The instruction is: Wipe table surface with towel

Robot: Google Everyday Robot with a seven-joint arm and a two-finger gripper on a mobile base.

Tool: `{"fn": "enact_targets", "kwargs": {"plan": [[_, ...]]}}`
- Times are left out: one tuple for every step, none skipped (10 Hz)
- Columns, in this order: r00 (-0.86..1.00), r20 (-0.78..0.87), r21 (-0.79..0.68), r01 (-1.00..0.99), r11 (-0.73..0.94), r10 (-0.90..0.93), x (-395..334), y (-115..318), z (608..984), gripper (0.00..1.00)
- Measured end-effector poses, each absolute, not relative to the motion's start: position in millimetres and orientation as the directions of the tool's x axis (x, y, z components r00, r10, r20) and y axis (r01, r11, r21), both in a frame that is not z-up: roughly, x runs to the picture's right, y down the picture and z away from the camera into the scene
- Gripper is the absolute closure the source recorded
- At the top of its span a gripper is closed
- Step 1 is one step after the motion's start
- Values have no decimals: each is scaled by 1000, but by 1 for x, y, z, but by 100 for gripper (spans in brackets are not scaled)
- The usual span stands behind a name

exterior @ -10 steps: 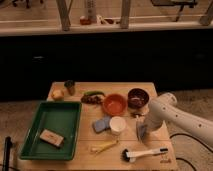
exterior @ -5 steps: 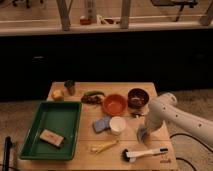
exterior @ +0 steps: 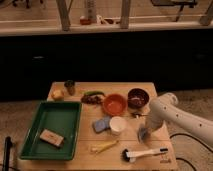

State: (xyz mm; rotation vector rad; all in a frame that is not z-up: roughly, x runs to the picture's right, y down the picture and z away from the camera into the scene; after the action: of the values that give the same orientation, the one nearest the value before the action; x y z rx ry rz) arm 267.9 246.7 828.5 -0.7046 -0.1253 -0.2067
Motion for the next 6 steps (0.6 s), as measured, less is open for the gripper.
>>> {"fn": "enact_targets", "kwargs": {"plan": [[978, 162, -628, 207, 751, -134, 278, 244, 829, 100], [981, 148, -619, 191, 761, -127, 286, 240, 829, 100], [986, 126, -606, 163, 779, -108, 299, 230, 829, 100], [987, 121, -601, 154, 784, -102, 302, 225, 830, 100], [988, 119, -594, 148, 790, -96, 303, 218, 833, 100], [987, 125, -606, 154, 780, -98, 305, 211, 838, 100]]}}
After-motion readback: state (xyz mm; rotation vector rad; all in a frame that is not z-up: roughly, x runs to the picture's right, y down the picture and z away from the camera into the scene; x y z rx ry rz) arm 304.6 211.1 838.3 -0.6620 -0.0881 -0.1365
